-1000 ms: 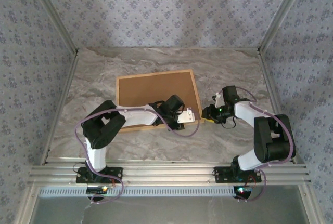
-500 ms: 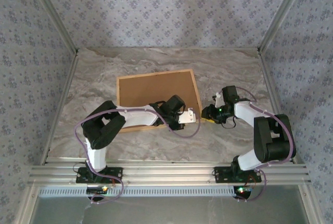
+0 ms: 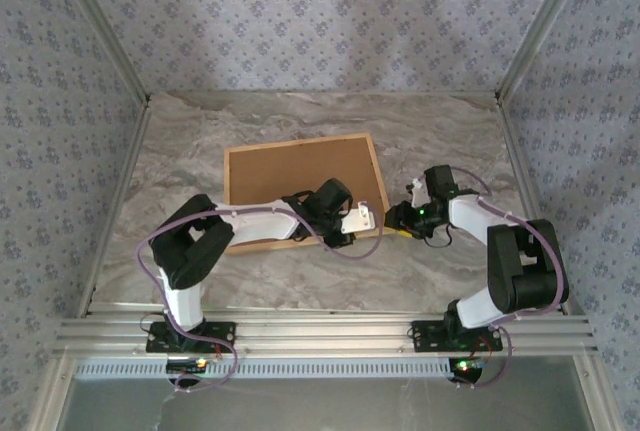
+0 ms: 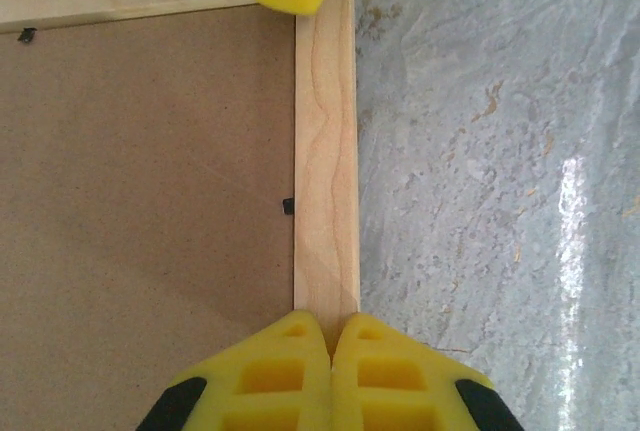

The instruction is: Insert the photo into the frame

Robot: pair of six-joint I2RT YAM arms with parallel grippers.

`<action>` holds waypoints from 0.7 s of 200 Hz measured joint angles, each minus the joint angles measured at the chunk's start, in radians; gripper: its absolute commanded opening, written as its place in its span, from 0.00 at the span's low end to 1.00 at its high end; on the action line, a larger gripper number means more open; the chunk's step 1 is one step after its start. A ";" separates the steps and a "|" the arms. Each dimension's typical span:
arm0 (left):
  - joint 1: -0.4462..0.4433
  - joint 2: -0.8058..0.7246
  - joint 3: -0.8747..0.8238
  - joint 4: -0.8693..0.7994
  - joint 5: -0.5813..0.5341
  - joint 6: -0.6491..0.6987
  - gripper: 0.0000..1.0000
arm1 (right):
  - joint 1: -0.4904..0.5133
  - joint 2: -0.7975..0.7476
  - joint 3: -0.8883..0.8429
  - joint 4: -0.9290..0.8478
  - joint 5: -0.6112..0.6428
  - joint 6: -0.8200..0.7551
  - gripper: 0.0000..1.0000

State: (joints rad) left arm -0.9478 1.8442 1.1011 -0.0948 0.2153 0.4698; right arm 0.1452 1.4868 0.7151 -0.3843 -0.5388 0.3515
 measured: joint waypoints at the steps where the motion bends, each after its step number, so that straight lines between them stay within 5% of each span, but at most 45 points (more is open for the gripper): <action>1: 0.000 0.000 0.000 0.000 0.000 0.000 0.00 | 0.000 0.000 0.000 0.000 0.000 0.000 0.48; 80: 0.006 -0.006 -0.014 0.012 0.009 -0.019 0.00 | 0.009 0.048 -0.009 0.106 -0.061 0.082 0.47; 140: 0.013 -0.012 -0.025 0.017 0.005 -0.026 0.00 | 0.006 0.052 -0.017 0.132 -0.052 0.113 0.27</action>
State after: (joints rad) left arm -0.9344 1.8320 1.0760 -0.0776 0.2207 0.4435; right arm 0.1513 1.5391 0.6979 -0.2520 -0.5911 0.4641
